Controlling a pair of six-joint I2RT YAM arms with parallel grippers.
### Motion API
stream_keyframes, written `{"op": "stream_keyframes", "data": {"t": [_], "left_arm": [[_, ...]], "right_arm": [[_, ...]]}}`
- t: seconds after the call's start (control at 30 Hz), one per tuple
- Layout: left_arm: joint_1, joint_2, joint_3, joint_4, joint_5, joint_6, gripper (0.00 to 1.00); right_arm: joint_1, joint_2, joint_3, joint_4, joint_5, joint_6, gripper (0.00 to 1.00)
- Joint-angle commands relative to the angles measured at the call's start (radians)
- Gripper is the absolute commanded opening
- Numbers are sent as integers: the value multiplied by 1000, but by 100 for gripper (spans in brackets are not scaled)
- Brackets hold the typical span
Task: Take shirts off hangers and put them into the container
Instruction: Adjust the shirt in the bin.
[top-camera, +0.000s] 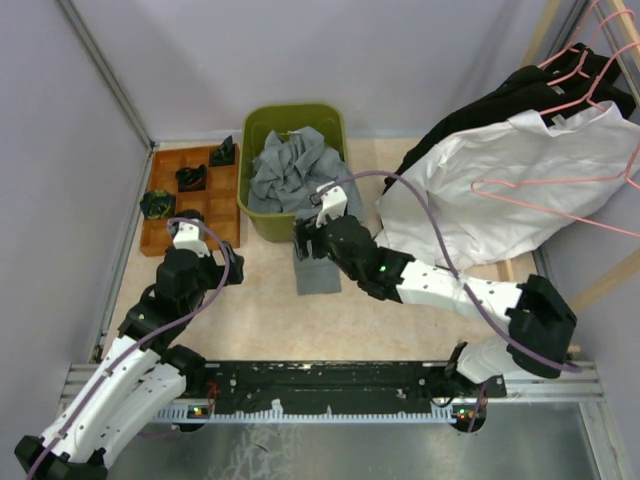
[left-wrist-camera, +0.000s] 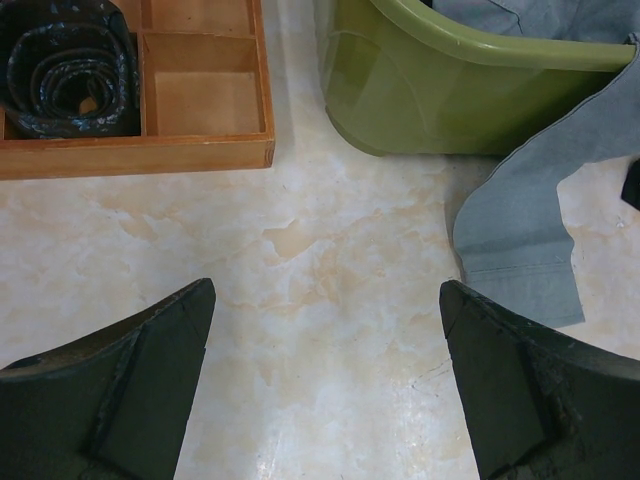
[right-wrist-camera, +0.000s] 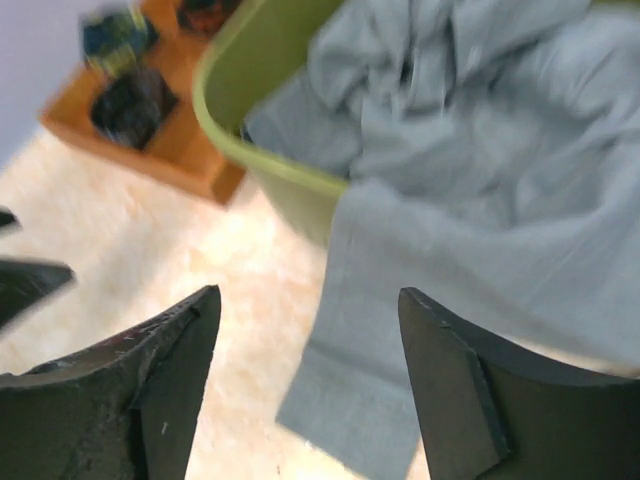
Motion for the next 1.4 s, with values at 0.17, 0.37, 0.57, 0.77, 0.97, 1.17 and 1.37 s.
{"op": "stream_keyframes", "data": {"t": [0.17,0.37,0.57,0.77,0.97,1.17,1.37], "left_arm": [[3,-1,32,4,-8,6,99],[3,-4,33,1,-10,6,99],[3,-6,33,-1,-13,3,99],[1,-4,33,-1,-17,2,99],[3,5,36,-5,-15,0,99],[3,19,42,-10,-14,-1,99],[3,18,49,-22,-19,-4,99]], "right_arm": [[12,220,-18,-119,-157,222,80],[19,379,22,-218,89,301,88],[27,490,29,-172,101,248,90],[50,534,4,-235,190,228,52],[59,385,-62,-243,166,196,10],[59,25,25,-135,244,24,0],[28,54,376,-47,153,-281,0]]}}
